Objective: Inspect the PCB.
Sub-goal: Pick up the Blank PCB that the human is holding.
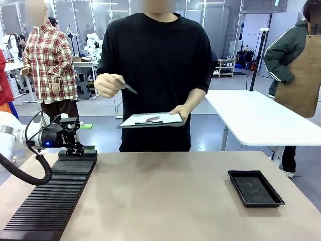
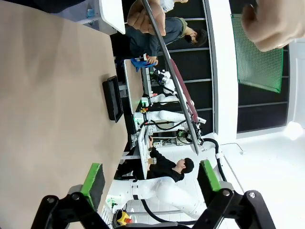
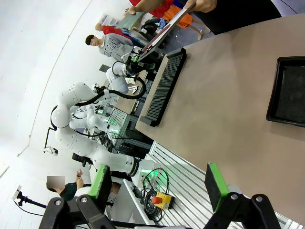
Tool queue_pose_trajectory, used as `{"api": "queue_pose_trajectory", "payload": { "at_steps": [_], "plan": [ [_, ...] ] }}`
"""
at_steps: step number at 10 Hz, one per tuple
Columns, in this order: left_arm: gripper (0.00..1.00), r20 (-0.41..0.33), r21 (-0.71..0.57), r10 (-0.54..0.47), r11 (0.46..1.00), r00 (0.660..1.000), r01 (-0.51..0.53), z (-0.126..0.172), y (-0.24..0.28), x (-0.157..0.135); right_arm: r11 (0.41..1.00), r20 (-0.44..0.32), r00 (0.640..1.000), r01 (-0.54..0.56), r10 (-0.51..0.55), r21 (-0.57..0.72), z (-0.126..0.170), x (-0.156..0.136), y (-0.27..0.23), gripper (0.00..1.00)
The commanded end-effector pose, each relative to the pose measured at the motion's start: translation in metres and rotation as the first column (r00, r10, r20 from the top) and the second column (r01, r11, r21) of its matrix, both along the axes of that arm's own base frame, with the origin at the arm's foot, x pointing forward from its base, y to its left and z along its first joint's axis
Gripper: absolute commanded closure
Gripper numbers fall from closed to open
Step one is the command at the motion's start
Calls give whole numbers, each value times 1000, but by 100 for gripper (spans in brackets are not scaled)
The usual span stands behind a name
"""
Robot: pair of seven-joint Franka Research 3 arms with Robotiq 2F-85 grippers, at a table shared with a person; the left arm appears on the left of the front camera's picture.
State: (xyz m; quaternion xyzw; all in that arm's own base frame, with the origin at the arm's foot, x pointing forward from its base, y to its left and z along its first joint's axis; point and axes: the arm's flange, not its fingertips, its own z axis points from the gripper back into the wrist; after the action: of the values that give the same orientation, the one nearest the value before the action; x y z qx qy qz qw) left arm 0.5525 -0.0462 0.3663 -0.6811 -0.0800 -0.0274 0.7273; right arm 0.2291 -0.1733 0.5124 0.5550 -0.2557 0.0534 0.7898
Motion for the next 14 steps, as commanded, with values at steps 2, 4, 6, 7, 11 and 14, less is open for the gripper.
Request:
{"api": "queue_pose_trajectory", "payload": {
  "at_steps": [2, 4, 6, 7, 11, 14],
  "plan": [
    [0, -8, -1, 0, 1000, 1000, 0, 1, 0, 0, 1000, 6, 1000, 1, -1, 4, 1, -1, -1, 0],
    [0, -8, -1, 0, 1000, 1000, 0, 1, 0, 0, 1000, 6, 1000, 1, -1, 4, 1, -1, -1, 0],
    [0, 0, 0, 0, 1000, 1000, 0, 0, 0, 0, 1000, 6, 1000, 1, -1, 4, 1, -1, -1, 0],
    [0, -10, -2, -22, 1000, 1000, 22, 16, 10, -19, 1000, 6, 1000, 1, -1, 4, 1, -1, -1, 0],
    [0, 34, 37, -40, 999, 999, 39, 76, 85, -149, 1000, 6, 1000, 1, -1, 4, 1, -1, -1, 0],
    [0, 99, 7, 24, 1000, 995, -24, 70, 146, -225, 1000, 6, 1000, 1, -1, 4, 1, -1, -1, 0]
  ]
}}
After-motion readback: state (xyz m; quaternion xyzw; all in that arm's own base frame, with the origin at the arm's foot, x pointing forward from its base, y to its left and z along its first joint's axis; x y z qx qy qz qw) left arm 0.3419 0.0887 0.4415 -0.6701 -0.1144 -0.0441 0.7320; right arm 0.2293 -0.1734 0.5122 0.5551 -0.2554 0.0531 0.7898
